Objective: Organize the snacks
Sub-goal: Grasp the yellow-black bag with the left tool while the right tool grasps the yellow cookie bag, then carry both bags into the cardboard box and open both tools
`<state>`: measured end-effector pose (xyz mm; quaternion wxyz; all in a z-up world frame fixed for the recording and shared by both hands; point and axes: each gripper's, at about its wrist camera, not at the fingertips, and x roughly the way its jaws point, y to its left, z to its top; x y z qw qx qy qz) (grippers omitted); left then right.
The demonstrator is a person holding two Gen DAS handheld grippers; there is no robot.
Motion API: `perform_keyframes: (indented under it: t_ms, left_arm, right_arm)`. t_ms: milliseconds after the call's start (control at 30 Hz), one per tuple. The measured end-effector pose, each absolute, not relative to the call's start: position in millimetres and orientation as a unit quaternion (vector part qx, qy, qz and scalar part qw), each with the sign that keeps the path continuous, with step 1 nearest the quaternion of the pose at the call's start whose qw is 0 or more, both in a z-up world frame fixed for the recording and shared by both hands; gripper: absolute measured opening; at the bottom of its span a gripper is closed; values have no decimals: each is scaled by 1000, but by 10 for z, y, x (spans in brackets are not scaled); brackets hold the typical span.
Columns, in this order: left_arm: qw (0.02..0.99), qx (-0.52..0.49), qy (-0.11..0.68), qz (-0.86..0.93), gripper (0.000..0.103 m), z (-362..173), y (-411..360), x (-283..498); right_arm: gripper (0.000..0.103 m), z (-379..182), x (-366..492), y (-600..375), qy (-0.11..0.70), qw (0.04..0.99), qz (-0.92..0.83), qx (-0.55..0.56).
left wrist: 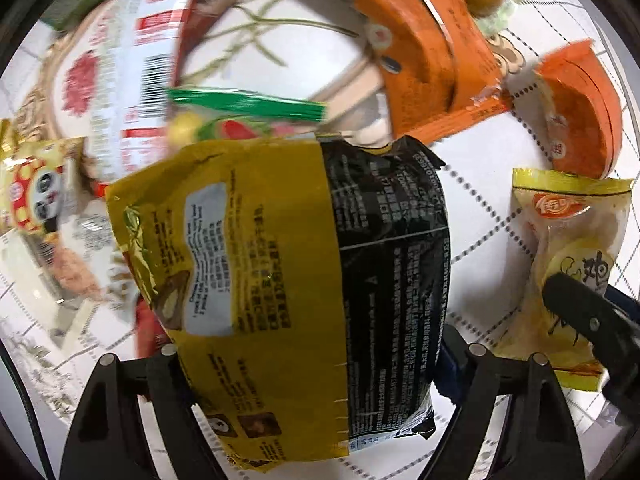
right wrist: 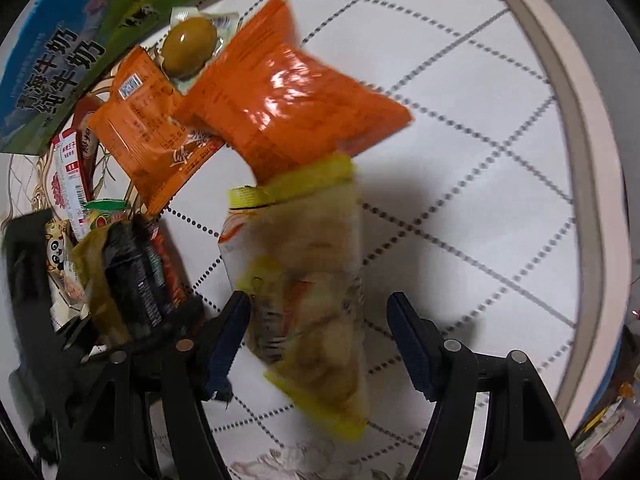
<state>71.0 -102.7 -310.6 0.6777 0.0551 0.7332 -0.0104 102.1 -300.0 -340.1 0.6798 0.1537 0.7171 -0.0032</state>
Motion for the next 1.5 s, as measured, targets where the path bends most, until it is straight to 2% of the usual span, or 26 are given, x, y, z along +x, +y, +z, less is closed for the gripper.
perform_keyframes:
  t_ms: [267, 300, 433, 467, 533, 733, 800, 1033, 1200, 1367, 1500]
  left_arm:
    - [689, 55, 722, 10, 84, -2690, -704, 358]
    - [692, 55, 719, 12, 84, -2621, -660, 292]
    - [704, 54, 709, 7, 84, -2352, -524, 249]
    - [707, 52, 705, 2, 84, -2270, -515, 208]
    - [717, 48, 696, -12, 84, -2029, -455, 114]
    - [751, 39, 657, -59, 84, -1280, -294, 119]
    - [763, 33, 640, -79, 84, -901, -170, 118]
    - [787, 0, 602, -138, 84, 153, 244, 832]
    - [795, -12, 596, -117, 84, 338, 356, 1483]
    - [780, -27, 619, -91, 84, 150, 499, 2089]
    - [760, -27, 644, -80, 84, -204, 454, 2549]
  right_arm:
    - [74, -3476, 979, -2784, 726, 680, -4, 104]
    - [73, -3497, 967, -2754, 728, 680, -7, 89]
    - [54, -3417, 849, -2652, 714, 697, -5, 66]
    - [52, -3364, 803, -2676, 711, 700, -5, 67]
    - [48, -3238, 709, -2730, 705, 705, -2, 79]
    - [48, -2647, 509, -2738, 672, 731, 1, 116]
    - [48, -2432, 620, -2683, 661, 739, 6, 130]
    - [48, -1485, 1313, -2390, 603, 778, 51, 171]
    - [48, -1277, 2189, -1993, 571, 806, 58, 144]
    - [48, -1395, 3140, -1791, 583, 803, 68, 108]
    - [48, -1598, 3816, -1617, 611, 786, 70, 70]
